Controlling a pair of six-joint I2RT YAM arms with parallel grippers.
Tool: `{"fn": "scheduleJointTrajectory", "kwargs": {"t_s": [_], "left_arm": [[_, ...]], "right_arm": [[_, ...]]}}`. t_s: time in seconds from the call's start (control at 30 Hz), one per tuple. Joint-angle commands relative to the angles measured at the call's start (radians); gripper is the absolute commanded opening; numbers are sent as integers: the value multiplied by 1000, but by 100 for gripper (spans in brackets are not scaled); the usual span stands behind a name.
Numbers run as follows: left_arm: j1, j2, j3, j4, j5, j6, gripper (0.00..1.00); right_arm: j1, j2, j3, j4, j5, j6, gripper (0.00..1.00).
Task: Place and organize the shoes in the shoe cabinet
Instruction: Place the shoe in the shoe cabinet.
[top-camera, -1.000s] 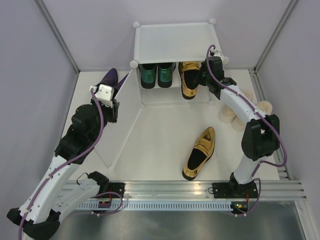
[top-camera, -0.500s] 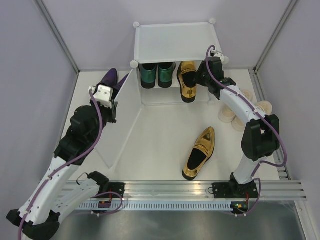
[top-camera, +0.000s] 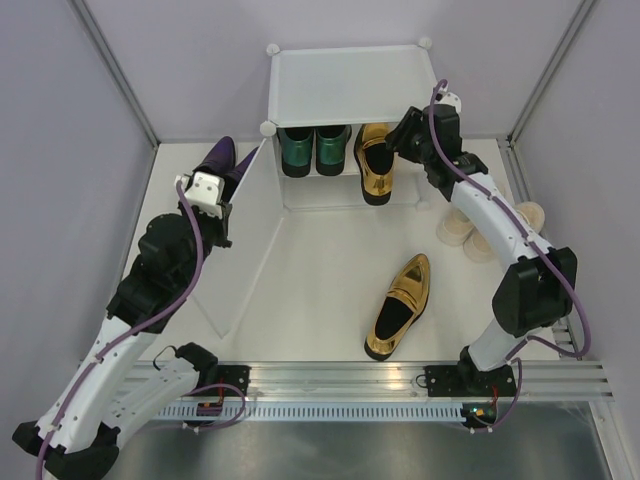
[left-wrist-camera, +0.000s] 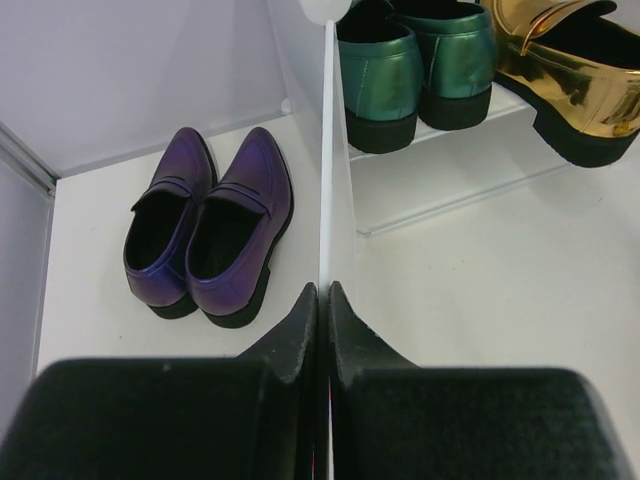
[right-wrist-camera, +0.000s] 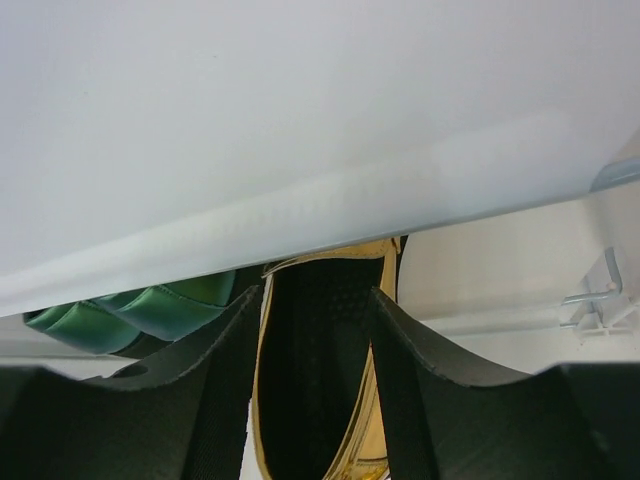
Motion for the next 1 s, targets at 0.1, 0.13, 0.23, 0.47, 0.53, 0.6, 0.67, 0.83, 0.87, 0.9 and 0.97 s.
{"fn": "scheduleJointTrajectory", "kwargs": {"t_s": [0.1,0.13,0.23,0.47,0.53,0.6,0.67,0.83,0.87,0.9,0.97], "left_arm": [[-11,-4,-29,-74,22,3,2],[-10,-5,-31,-73,20,5,2],[-11,-5,-34,-71,25,3,2],[-11,-1,-34,-65,33,2,2],[-11,1,-34,-65,30,0,2],[-11,1,-34,-67,30,0,2],[-11,1,-34,-64,31,-1,2],[-11,2,-35,-65,30,-3,2],[-11,2,-35,-64,30,-3,2],[-11,2,-37,-62,31,-3,2],[-11,1,-40,-64,33,-5,2]], "right_arm": [[-5,-96,35,14,-21,-19,54],[-5,-113,21,18,-21,-29,54],[-3,-217,-121,124,-53,-85,60],[4,-392,-402,259,-100,-181,79],[27,-414,-439,270,-100,-218,82],[50,-441,-490,282,-84,-247,84],[99,-463,-542,302,-18,-286,88],[201,-440,-616,350,80,-333,94],[208,-431,-622,359,85,-330,95],[212,-421,-628,368,91,-329,95],[222,-394,-640,397,100,-326,95]]}}
